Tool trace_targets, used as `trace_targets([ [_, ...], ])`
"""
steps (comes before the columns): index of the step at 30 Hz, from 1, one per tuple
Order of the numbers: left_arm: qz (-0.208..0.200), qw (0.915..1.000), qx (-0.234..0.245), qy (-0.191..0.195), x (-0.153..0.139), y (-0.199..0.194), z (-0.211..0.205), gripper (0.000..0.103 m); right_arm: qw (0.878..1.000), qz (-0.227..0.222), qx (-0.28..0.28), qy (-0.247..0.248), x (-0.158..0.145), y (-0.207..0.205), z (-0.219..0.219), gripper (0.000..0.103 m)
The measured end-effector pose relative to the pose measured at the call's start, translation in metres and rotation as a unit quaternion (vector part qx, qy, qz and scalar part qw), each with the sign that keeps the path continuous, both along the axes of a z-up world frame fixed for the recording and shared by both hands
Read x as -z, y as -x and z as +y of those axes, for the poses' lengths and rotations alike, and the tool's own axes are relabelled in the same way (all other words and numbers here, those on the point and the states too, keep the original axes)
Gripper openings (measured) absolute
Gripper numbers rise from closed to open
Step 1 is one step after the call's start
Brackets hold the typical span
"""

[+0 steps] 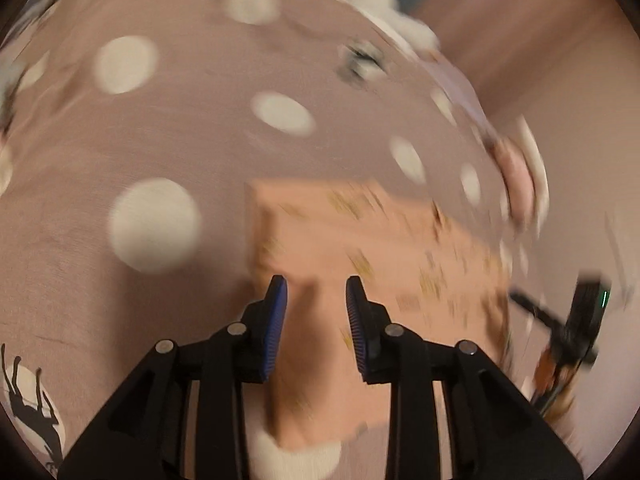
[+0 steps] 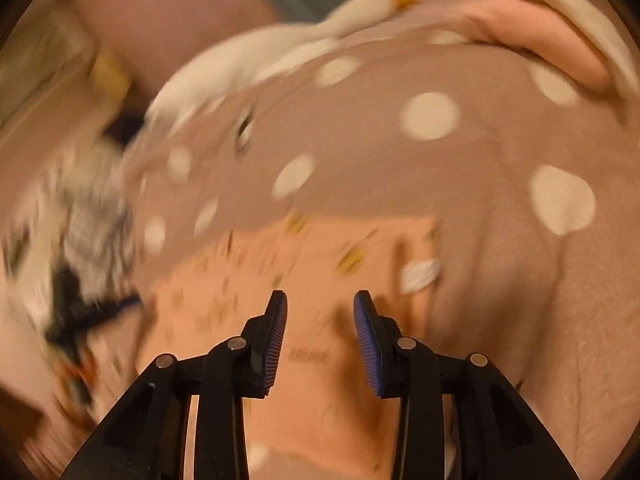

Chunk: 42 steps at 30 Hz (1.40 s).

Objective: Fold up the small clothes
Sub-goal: 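Lower the hem onto the shirt and open both grippers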

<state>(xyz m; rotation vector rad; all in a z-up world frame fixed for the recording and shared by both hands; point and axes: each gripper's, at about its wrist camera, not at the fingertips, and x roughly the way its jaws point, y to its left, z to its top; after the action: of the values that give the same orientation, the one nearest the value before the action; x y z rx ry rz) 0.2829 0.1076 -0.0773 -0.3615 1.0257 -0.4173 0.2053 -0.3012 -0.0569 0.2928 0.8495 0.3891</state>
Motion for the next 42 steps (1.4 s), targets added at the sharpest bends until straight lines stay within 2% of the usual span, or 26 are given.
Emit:
trace_targets([
  [1,0.000,0.9994,0.030,-0.015,0.003,0.008,-0.013,0.029,0.999,-0.002,-0.024,0.026,0.004,0.006,0.014,0.025],
  [4,0.001,0.9957,0.069,-0.062,0.019,0.011,-0.043,0.028,0.994,0.010,-0.060,0.087,0.019,0.005,0.045,0.018],
  [7,0.012,0.9938,0.078,-0.079,0.037,0.000,-0.057,0.028,0.990,0.024,-0.071,0.122,0.035,-0.006,0.061,0.017],
  [9,0.007,0.9936,0.076,-0.083,0.039,-0.009,-0.063,0.028,0.987,0.022,-0.073,0.141,0.037,-0.016,0.070,0.017],
  [14,0.009,0.9977,0.046,-0.048,0.034,-0.052,-0.067,0.028,0.984,0.009,-0.064,0.164,0.035,-0.044,0.079,0.017],
  [17,0.014,0.9997,0.006,-0.018,0.026,-0.079,-0.062,0.028,0.984,0.000,-0.045,0.170,0.029,-0.070,0.081,0.017],
  [19,0.012,0.9995,-0.028,0.000,0.017,-0.093,-0.056,0.028,0.985,-0.006,-0.021,0.170,0.024,-0.087,0.079,0.017],
  [23,-0.003,0.9974,-0.072,0.004,-0.003,-0.097,-0.036,0.028,0.987,-0.017,0.033,0.156,0.008,-0.108,0.067,0.017],
  [25,-0.019,0.9964,-0.083,0.003,-0.011,-0.090,-0.023,0.028,0.989,-0.027,0.046,0.138,0.000,-0.104,0.056,0.017],
  [27,-0.015,0.9968,-0.078,0.009,-0.011,-0.082,-0.014,0.028,0.990,-0.031,0.050,0.125,-0.004,-0.097,0.048,0.017],
  [31,-0.018,0.9993,-0.028,-0.016,-0.003,-0.048,-0.022,0.028,0.996,-0.009,0.015,0.091,0.002,-0.074,0.036,0.017],
  [37,-0.038,0.9973,0.047,-0.042,0.010,0.023,-0.036,0.028,0.993,0.001,-0.039,0.111,0.015,-0.025,0.035,0.017],
  [42,-0.022,0.9941,0.077,-0.073,0.038,0.063,-0.038,0.028,0.987,0.016,-0.045,0.152,0.033,0.016,0.034,0.017],
])
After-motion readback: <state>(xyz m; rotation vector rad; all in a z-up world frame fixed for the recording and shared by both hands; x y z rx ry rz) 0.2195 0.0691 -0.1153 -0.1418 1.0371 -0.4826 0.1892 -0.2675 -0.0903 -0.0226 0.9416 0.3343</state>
